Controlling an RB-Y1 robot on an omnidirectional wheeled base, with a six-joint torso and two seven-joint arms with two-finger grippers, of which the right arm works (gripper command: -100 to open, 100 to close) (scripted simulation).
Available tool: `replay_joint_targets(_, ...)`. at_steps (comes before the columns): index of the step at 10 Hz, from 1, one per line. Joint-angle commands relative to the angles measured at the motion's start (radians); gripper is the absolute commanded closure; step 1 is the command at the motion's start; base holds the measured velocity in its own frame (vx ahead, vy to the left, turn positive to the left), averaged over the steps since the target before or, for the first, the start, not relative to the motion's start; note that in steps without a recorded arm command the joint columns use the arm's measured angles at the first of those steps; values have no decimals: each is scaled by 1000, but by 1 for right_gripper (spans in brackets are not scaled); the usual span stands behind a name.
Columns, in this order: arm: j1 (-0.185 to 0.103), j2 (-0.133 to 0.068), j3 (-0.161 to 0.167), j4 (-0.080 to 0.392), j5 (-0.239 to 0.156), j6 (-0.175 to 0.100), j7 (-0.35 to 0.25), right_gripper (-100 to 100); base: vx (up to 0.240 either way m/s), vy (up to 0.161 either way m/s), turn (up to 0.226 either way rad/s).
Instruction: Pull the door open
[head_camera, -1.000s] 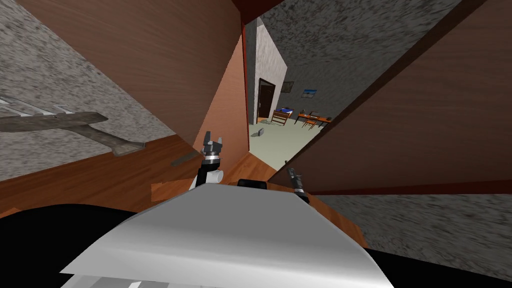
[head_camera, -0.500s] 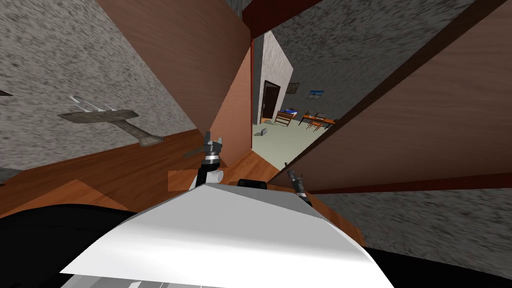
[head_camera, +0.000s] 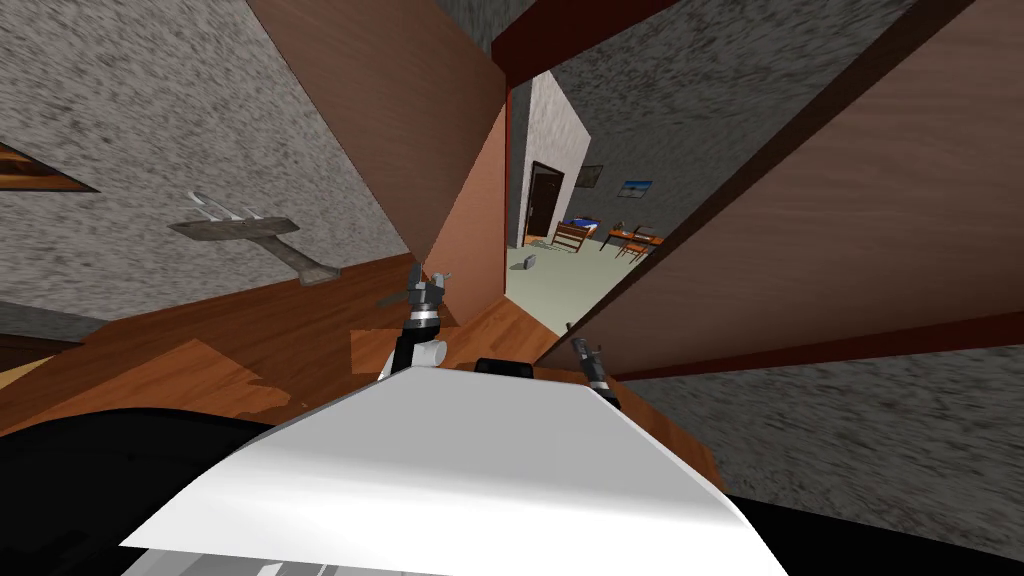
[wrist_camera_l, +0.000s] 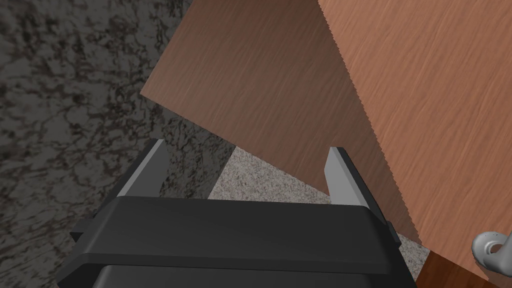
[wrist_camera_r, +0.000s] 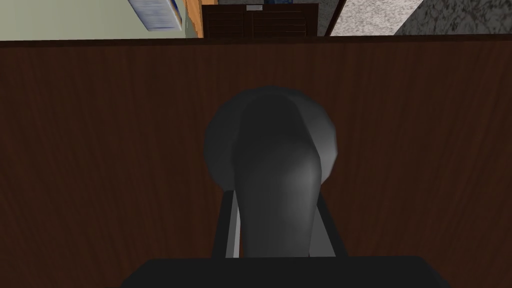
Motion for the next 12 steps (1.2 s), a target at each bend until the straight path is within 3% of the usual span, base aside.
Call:
replay_joint_targets(1,-17,10,18,-3,5,22,7,100,-233,-38,35)
replay_joint_targets(5,-68,24,48,-21,8,76,24,100,-253,-52,39)
replay_joint_targets(7,-68,24,48,-21,8,76,24,100,-77,-17,-8)
replay_joint_targets(8,-97,32,66,-31,10,108,34,100,-144,-61,31)
replay_joint_targets(10,-97,32,66,-31,10,108,34,100,-135,-55,54)
replay_joint_targets(11,-119,38,79,-39,11,132,42,100,-136,-80,27)
replay_joint_targets(12,-119,38,79,-39,11,132,42,100,-125,-73,35)
